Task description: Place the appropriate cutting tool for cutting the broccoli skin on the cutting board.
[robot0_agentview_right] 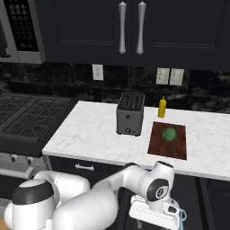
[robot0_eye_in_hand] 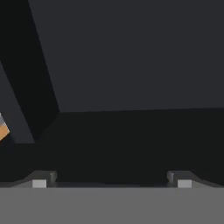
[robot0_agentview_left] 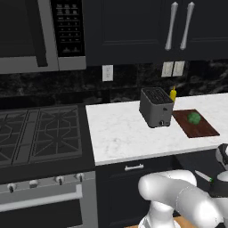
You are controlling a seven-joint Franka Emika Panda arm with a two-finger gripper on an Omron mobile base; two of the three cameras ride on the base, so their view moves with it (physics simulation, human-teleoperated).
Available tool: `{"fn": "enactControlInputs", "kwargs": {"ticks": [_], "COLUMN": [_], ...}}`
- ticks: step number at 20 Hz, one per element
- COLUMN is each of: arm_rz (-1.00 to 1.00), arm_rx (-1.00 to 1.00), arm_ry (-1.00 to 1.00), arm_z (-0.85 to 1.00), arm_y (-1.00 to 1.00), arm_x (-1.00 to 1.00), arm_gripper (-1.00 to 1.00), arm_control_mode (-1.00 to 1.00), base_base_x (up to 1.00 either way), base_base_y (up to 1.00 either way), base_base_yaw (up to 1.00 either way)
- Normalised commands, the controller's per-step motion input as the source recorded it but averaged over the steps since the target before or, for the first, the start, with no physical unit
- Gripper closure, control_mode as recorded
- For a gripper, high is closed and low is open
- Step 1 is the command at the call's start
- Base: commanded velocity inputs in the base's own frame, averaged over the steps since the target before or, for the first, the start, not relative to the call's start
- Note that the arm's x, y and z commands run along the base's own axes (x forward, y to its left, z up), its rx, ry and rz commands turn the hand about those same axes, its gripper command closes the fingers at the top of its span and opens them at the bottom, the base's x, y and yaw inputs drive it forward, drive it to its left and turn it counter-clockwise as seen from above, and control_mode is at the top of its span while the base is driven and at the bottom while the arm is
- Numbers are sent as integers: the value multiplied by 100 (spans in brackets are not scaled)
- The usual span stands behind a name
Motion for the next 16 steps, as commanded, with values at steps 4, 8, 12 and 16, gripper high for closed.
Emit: {"fn": "enactControlInputs", "kwargs": {"ticks": [4, 8, 12, 16], "arm_rz": [0, 0, -2, -7], "arm_rx": [0, 0, 0, -2], "arm_ry": [0, 0, 0, 0], "arm_z": [0, 0, 0, 0], "arm_y": [0, -3, -3, 0], "arm_x": [0, 4, 38, 48], "arm_gripper": [-100, -100, -100, -100], "arm_control_mode": [-100, -100, -100, -100], "base_base_x": [0, 0, 0, 0], "base_base_y": [0, 0, 0, 0], "base_base_yaw": [0, 0, 0, 0]}}
